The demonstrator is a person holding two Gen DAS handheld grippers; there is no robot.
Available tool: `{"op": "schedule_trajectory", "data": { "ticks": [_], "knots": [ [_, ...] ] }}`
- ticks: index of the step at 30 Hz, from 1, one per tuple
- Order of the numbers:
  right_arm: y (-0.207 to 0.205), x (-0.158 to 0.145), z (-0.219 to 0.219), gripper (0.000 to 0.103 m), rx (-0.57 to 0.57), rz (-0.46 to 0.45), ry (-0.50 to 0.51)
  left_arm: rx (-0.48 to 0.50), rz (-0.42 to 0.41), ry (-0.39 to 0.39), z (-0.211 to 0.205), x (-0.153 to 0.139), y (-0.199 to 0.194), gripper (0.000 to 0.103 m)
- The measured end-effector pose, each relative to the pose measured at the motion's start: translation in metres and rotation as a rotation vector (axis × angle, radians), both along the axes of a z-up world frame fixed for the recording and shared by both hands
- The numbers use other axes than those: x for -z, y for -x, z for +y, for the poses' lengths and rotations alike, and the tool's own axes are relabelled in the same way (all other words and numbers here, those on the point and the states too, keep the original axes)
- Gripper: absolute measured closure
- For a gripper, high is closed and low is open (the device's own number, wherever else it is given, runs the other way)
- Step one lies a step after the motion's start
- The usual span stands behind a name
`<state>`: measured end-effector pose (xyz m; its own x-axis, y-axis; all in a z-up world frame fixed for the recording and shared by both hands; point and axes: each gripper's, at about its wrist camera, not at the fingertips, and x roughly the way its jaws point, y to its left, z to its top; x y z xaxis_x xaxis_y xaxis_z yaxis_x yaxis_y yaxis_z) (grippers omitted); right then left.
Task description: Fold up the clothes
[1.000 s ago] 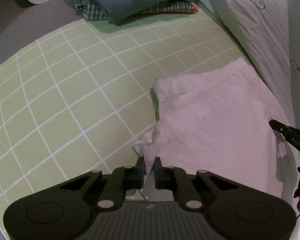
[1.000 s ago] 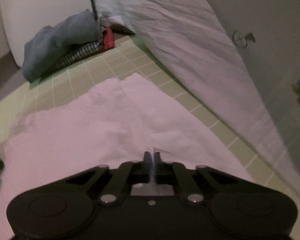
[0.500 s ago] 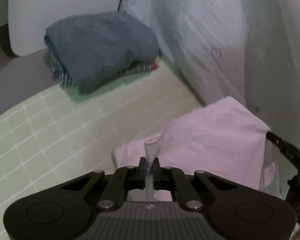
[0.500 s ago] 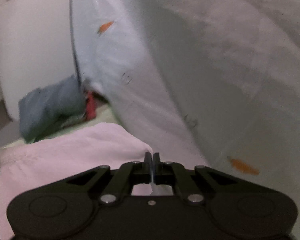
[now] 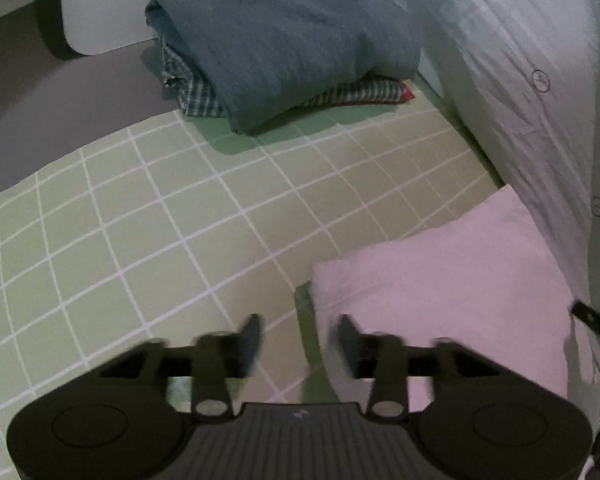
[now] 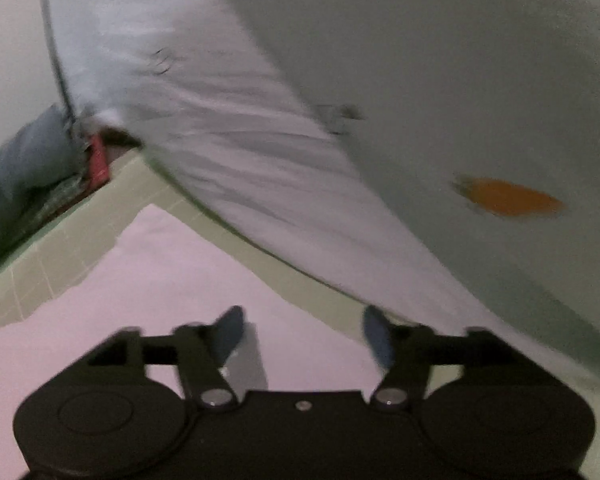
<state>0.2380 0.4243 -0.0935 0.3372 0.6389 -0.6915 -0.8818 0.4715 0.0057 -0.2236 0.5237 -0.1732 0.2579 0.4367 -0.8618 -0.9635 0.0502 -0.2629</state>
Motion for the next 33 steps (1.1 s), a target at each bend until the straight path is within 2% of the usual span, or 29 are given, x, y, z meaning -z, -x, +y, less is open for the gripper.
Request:
{"op": "schedule_trajectory", "data": {
  "ticks": [2,4,5,7,11,15,17,20,25,27,31,33],
  "knots": [
    [0.003,-0.002,-0.032,0.016,0.092,-0.006,0.018,0.005,-0.019,0.027,0.001,0.004,0.0,0.027],
    [0.005,-0.001,-0.07,0.011,0.198,0.025,0.036,0.006,-0.036,0.061,0.001,0.007,-0.004,0.024],
    [0.007,0.0,-0.089,0.008,0.252,0.044,0.044,0.015,-0.044,0.072,0.001,0.01,-0.008,0.019],
    [0.009,0.001,-0.128,0.004,0.36,0.081,0.061,0.044,-0.032,0.066,-0.001,0.013,-0.015,0.014],
    [0.025,0.009,-0.206,0.004,0.601,0.118,0.145,0.11,0.071,0.032,-0.004,0.015,-0.03,0.013],
    [0.051,0.011,-0.276,0.003,0.828,0.157,0.119,0.14,0.066,0.043,-0.001,0.016,-0.029,0.009],
    [0.063,0.018,-0.3,0.002,0.901,0.176,0.121,0.162,0.069,0.039,0.0,0.017,-0.03,0.005],
    [0.08,0.025,-0.323,0.001,0.96,0.16,0.127,0.193,0.081,0.024,0.0,0.019,-0.033,0.002],
    [0.101,0.037,-0.336,0.0,0.981,0.139,0.069,0.201,0.123,-0.013,-0.006,0.023,-0.042,0.001],
    [0.109,0.042,-0.334,0.0,0.984,0.083,0.039,0.192,0.141,-0.02,-0.008,0.024,-0.046,0.001],
    [0.127,0.053,-0.329,0.0,0.995,-0.047,-0.023,0.184,0.122,-0.004,-0.003,0.023,-0.043,0.001],
    [0.13,0.056,-0.327,0.0,1.002,-0.082,-0.035,0.199,0.102,0.003,-0.001,0.023,-0.04,0.001]
  ]
}}
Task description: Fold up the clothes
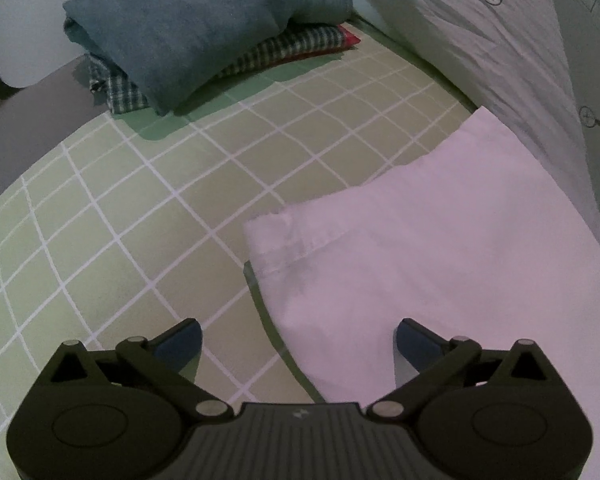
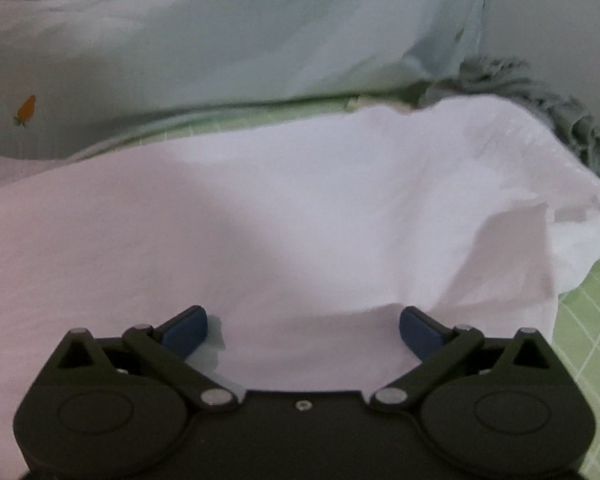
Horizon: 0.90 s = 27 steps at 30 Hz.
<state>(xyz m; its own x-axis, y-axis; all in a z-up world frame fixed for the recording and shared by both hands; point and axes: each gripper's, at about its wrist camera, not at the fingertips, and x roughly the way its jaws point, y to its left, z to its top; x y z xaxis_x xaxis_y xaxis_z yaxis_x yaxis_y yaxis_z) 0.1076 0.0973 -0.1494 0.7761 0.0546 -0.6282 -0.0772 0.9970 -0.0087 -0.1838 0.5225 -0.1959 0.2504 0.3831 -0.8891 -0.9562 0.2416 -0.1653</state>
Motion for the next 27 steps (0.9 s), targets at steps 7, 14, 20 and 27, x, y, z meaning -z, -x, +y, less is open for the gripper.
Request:
{"op": "schedule_trajectory", "data": {
  "ticks": [7,14,20,27],
  "knots": [
    [0.001,-0.002,0.001,0.0,0.002,-0.007,0.001,0.044,0.039,-0.036,0.0,0.002,-0.008,0.002],
    [-0.001,0.0,0.002,0.0,0.003,-0.009,0.002,0.013,-0.089,-0.067,0.013,-0.004,-0.001,0.089],
    [-0.003,0.001,0.001,0.0,-0.002,-0.008,0.0,-0.008,-0.203,-0.125,-0.001,-0.03,-0.001,0.094],
    [-0.004,0.0,0.0,0.0,-0.008,-0.006,-0.006,0.32,-0.263,-0.233,-0.069,-0.075,-0.072,0.094]
  ]
}}
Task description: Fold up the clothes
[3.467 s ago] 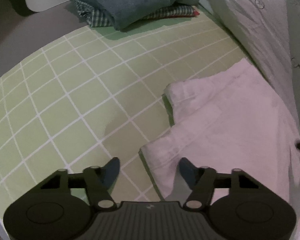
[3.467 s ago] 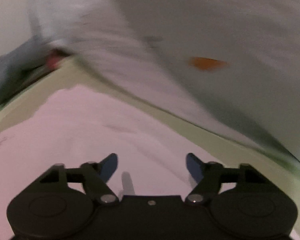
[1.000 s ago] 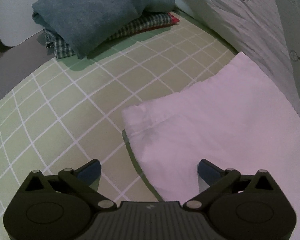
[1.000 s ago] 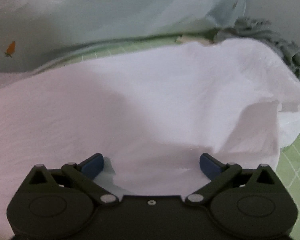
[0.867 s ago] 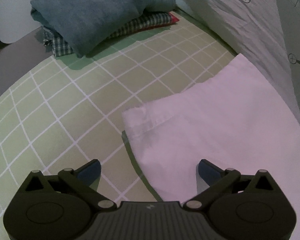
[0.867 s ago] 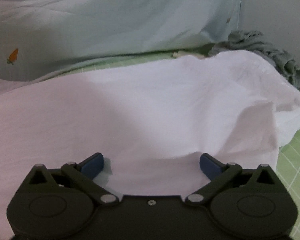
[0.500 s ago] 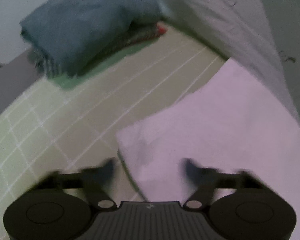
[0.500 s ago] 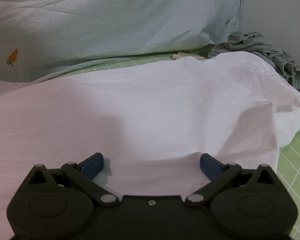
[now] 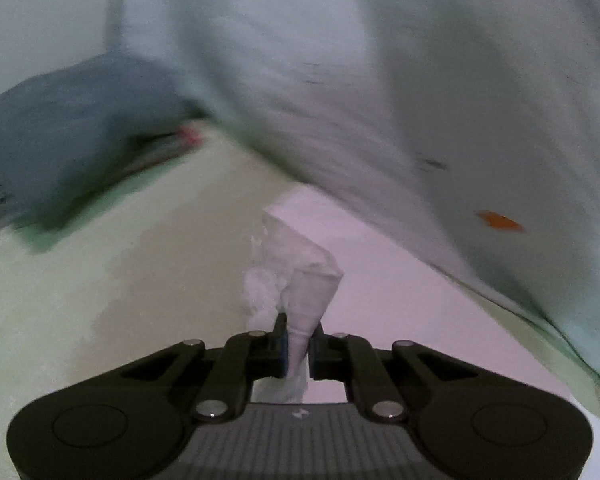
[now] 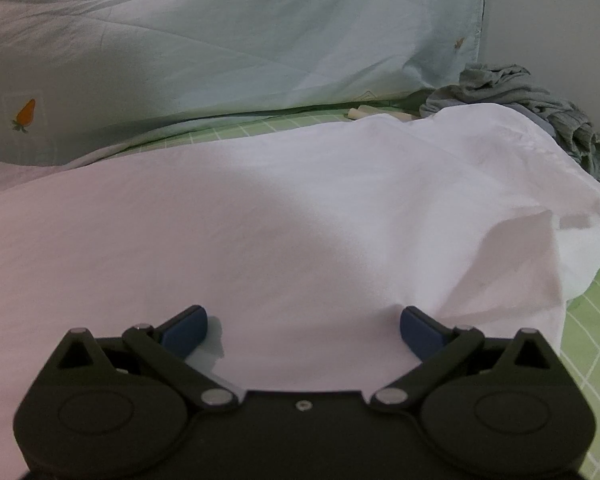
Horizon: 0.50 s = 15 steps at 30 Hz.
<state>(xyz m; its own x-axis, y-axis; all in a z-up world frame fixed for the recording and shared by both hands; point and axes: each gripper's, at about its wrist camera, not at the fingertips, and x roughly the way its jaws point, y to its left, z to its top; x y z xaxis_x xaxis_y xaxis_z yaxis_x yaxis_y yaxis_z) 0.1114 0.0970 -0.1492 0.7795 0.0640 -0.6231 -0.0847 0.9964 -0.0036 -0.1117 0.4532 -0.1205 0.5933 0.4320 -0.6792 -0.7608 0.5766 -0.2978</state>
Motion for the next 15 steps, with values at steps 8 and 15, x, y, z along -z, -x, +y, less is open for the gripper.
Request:
{"op": "schedule_trajectory", "data": {
  "ticks": [8,15],
  "knots": [
    [0.0,-0.001,-0.001,0.0,-0.002,0.0,-0.004,0.469,0.274,0.043,-0.098,0.034,-0.081,0.076],
    [0.0,-0.002,0.001,0.0,-0.003,0.005,-0.006,0.423,0.211,0.082,-0.081,0.02,-0.056,0.014]
  ]
}}
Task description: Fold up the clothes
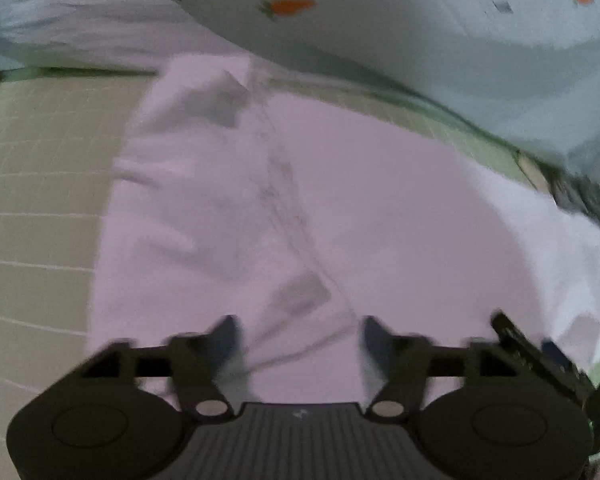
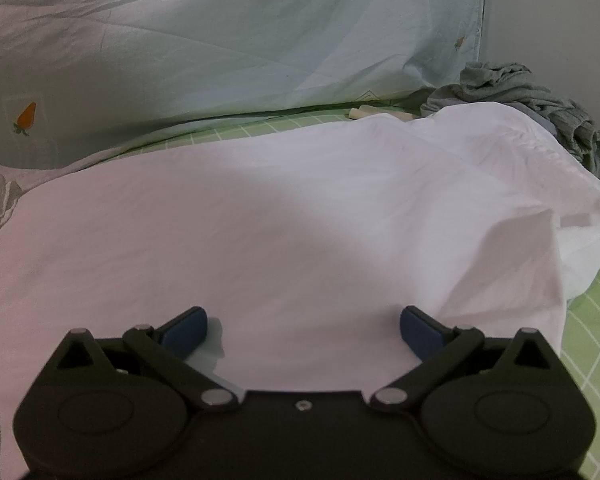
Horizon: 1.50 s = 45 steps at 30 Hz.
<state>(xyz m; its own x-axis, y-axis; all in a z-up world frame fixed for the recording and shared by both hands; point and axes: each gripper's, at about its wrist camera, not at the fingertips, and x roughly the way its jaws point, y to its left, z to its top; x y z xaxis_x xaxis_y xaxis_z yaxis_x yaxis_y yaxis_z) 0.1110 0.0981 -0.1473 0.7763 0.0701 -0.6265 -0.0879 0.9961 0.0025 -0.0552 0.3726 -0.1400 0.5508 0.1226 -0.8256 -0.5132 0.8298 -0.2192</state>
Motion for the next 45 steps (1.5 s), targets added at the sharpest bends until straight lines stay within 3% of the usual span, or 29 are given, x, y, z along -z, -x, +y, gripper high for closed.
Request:
{"op": "schedule_trajectory", "data": {
  "ticks": [3,4,7,11,14,17,20,22,25,29,37,39,41,43,45],
  "knots": [
    [-0.007,-0.007,0.001,0.0,-0.022,0.06,0.003,-0.098,-0.015,-0.067,0.02,-0.009,0.019,0.011],
    [-0.011,-0.011,0.001,0.0,-0.033,0.094,-0.004,-0.131,-0.019,-0.089,0.027,-0.012,0.025,0.006],
    [-0.021,-0.031,0.004,0.0,-0.062,0.186,-0.103,-0.254,0.025,-0.108,0.054,-0.003,0.038,0.003],
    [-0.027,-0.061,0.031,0.0,-0.225,0.172,-0.247,-0.388,0.081,-0.026,0.091,0.015,0.043,0.003],
    [-0.045,-0.067,0.066,0.0,-0.387,0.238,-0.382,-0.403,0.079,0.016,0.107,0.023,0.038,0.003],
    [-0.067,-0.06,0.106,0.001,-0.511,0.311,-0.464,-0.391,0.104,0.008,0.111,0.027,0.028,0.003],
    [-0.082,-0.047,0.144,0.015,-0.6,0.359,-0.45,-0.382,0.127,0.018,0.109,0.033,0.028,0.003],
    [-0.092,-0.038,0.17,0.031,-0.66,0.391,-0.441,-0.387,0.14,0.034,0.106,0.036,0.032,0.003],
    [-0.095,-0.03,0.196,0.038,-0.732,0.414,-0.438,-0.399,0.147,0.039,0.105,0.043,0.032,0.002],
    [-0.09,-0.027,0.218,0.035,-0.804,0.386,-0.396,-0.404,0.171,0.001,0.101,0.047,0.022,0.0],
    [-0.075,-0.033,0.242,0.012,-0.909,0.278,-0.226,-0.4,0.2,-0.043,0.095,0.049,0.018,0.0],
    [-0.072,-0.033,0.249,0.011,-0.92,0.257,-0.188,-0.399,0.201,-0.044,0.096,0.05,0.016,0.0],
    [-0.071,-0.033,0.25,0.017,-0.914,0.249,-0.184,-0.399,0.201,-0.043,0.097,0.05,0.016,0.0],
    [-0.071,-0.035,0.249,0.072,-0.917,0.235,-0.169,-0.4,0.199,-0.04,0.097,0.05,0.017,0.0],
    [-0.068,-0.039,0.247,0.083,-0.942,0.229,-0.16,-0.408,0.184,-0.028,0.098,0.049,0.019,0.0]
  ]
}}
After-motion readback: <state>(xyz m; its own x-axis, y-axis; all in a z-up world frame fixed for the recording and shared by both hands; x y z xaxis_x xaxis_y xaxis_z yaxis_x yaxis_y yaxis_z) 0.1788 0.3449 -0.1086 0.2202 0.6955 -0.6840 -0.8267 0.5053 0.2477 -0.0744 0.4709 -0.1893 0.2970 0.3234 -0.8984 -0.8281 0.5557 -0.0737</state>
